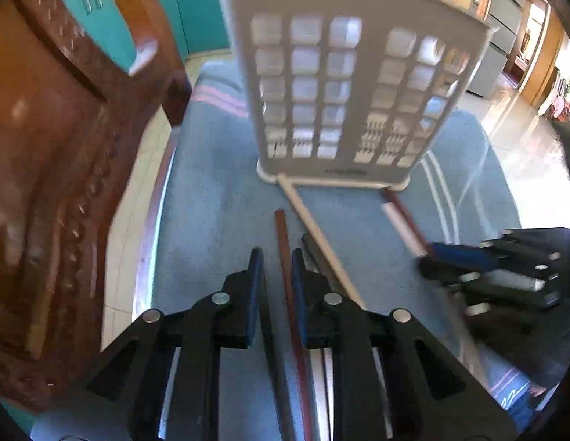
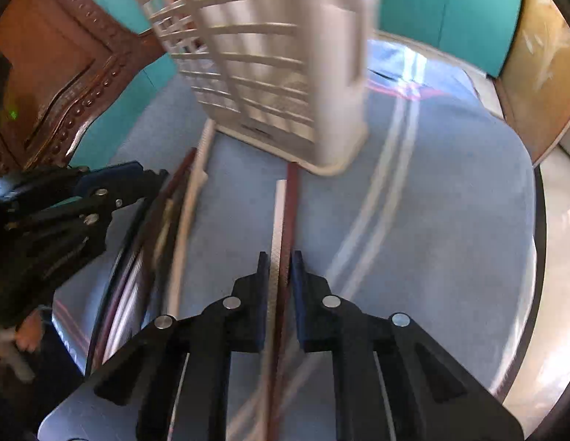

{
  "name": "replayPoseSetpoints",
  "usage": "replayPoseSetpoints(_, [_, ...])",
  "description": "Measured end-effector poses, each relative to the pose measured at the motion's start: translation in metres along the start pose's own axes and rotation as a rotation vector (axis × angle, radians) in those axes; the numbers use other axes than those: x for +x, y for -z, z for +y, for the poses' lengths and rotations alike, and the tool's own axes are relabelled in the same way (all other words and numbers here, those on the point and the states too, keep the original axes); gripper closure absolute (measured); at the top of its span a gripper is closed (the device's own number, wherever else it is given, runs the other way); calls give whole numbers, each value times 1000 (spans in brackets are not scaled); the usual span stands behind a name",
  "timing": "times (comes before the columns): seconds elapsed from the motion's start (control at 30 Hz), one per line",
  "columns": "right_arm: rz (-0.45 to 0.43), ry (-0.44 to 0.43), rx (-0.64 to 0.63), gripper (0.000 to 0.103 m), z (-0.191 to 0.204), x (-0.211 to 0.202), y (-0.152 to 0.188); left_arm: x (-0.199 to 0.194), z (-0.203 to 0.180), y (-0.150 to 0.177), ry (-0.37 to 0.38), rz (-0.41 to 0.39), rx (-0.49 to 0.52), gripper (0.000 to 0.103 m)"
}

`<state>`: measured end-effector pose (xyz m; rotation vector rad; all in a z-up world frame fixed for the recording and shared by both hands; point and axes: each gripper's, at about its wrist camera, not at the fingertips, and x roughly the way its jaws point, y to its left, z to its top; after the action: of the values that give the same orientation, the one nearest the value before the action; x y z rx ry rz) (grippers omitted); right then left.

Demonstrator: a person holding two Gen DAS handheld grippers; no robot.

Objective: Organize utensils
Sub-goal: 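Grasp a dark red chopstick with the right tool while the left tool grasps a black chopstick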

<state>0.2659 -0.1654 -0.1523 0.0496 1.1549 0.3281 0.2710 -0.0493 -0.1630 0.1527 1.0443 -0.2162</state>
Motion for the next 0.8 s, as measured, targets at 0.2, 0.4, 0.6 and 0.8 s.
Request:
replayPoseSetpoints(0.2, [-72, -19, 45, 89, -22, -14, 1, 10, 7, 12, -1, 24, -11, 85])
replayPoseSetpoints(0.4, [-53, 76, -42, 87, -4, -2, 1, 19, -1, 21, -18, 20, 36, 85])
replayPoseSetpoints(0.6, [-59, 21, -22, 96, 11, 2, 3, 7, -10, 27, -20, 16, 50, 85])
replayPoseSetpoints(0.8, [-91, -11, -4, 96, 8, -29, -7, 3, -11, 30, -12, -1, 57, 85])
